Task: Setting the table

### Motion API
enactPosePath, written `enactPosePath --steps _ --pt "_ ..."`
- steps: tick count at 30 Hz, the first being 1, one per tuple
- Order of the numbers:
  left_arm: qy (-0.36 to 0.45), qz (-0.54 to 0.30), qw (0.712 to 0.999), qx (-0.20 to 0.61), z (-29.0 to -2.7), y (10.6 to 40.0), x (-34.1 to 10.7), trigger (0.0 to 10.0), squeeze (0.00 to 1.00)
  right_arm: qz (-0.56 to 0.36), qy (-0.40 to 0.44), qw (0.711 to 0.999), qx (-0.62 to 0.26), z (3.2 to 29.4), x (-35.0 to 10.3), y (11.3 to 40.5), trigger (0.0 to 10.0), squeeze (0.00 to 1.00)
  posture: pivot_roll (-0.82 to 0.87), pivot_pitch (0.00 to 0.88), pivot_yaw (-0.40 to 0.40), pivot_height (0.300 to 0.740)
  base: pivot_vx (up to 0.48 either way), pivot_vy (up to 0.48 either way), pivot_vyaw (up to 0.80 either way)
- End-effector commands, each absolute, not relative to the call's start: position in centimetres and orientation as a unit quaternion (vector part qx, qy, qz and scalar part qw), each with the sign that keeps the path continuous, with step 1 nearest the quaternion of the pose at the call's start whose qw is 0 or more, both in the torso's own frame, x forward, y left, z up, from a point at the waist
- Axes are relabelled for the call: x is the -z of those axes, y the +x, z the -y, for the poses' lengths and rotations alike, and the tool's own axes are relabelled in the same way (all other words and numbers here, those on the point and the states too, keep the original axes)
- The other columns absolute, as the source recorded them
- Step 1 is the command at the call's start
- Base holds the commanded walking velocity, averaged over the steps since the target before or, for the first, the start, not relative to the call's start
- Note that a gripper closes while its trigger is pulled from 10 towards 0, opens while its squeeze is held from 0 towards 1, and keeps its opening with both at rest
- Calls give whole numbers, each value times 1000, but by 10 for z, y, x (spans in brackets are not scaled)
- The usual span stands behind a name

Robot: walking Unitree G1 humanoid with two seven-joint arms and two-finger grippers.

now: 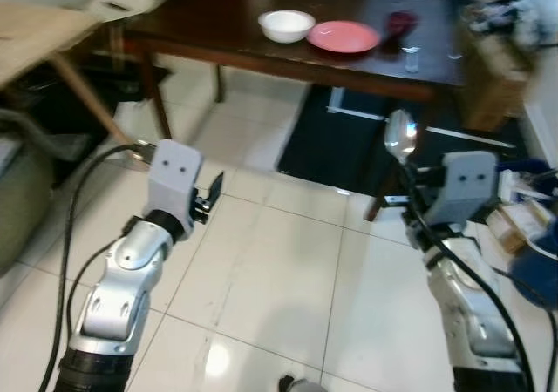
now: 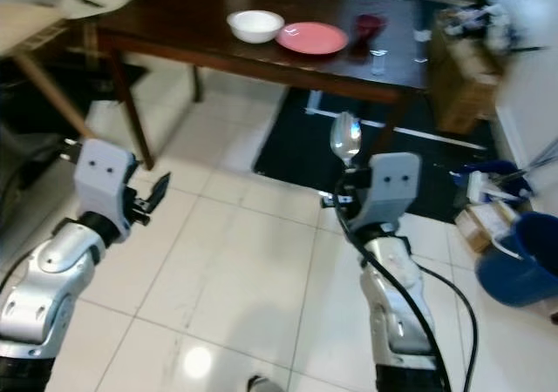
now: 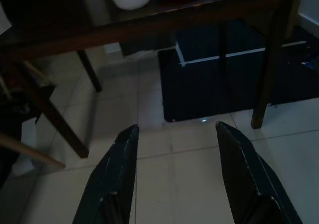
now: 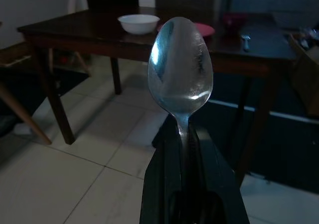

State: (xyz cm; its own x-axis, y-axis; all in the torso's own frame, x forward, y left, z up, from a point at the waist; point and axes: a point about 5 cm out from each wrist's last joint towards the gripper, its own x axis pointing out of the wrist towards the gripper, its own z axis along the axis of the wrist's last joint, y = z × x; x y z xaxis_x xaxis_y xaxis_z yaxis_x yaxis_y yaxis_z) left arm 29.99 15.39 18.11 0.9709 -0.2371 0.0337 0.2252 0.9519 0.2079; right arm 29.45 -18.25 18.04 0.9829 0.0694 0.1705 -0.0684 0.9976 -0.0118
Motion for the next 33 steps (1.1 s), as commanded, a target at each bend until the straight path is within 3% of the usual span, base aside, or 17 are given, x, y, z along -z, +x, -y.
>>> enactPosePath --steps 1,19,25,33 --pt "106 28 986 123 -150 301 -179 10000 0 82 -4 996 -22 190 -178 294 10000 0 -66 28 62 740 0 0 -800" --pt "98 34 985 136 -140 305 -181 10000 0 89 8 996 -28 188 -183 292 10000 0 -116 43 71 740 0 0 -800" --pt "99 41 988 112 -143 307 -183 10000 0 102 100 984 -104 169 -192 290 10000 0 -116 45 66 740 0 0 0" --pt "72 39 991 107 -148 307 -183 10000 0 110 131 977 -130 165 -195 285 10000 0 -119 47 69 740 0 0 0"
